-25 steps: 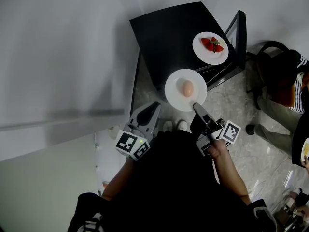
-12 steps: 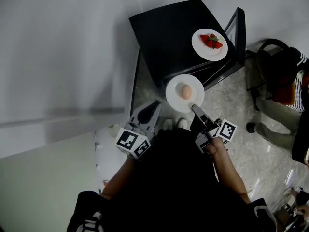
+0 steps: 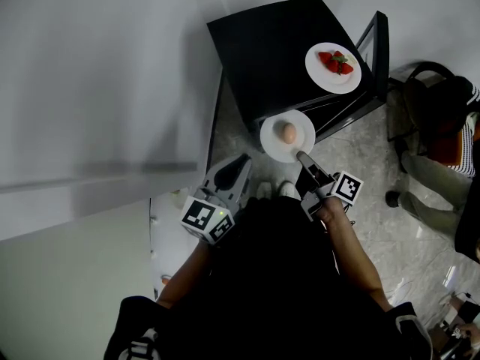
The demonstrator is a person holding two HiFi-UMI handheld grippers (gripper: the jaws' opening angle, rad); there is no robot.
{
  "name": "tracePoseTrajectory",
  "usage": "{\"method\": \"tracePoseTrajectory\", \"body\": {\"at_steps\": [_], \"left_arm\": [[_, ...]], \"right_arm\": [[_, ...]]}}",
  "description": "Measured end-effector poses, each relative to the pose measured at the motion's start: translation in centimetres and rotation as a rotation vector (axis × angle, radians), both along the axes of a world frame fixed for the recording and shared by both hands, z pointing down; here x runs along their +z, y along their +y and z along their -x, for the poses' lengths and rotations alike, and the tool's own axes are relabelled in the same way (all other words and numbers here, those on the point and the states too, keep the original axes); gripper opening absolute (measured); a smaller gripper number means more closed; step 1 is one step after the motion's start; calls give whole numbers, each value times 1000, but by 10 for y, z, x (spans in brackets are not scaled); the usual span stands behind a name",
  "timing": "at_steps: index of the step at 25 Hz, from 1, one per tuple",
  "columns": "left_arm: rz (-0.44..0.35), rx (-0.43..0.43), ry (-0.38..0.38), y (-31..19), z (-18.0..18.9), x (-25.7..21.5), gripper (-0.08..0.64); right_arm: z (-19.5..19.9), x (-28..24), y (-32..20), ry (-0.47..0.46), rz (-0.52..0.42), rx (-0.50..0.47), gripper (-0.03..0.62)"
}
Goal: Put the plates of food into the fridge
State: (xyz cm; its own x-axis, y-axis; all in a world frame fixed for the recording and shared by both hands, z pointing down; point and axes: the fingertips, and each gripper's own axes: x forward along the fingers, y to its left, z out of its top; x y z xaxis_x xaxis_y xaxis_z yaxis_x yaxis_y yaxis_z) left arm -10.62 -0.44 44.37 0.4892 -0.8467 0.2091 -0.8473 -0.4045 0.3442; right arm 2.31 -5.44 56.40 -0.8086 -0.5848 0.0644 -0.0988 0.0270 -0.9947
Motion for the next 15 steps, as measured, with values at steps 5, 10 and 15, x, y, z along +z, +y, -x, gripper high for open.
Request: {"method": "tracePoseTrajectory", "body": {"at_steps": [5,10,15], "left_arm": [[8,-10,9,-1,5,0,37],[14,-24,10,-2,9,2,37],[12,-36,-2,-3,12,4,37]], "right_arm": [[1,20,-11,37,18,-11,44],[3,39,-28,84,22,-7,44],[9,56,-45,102,46,5,44]]}}
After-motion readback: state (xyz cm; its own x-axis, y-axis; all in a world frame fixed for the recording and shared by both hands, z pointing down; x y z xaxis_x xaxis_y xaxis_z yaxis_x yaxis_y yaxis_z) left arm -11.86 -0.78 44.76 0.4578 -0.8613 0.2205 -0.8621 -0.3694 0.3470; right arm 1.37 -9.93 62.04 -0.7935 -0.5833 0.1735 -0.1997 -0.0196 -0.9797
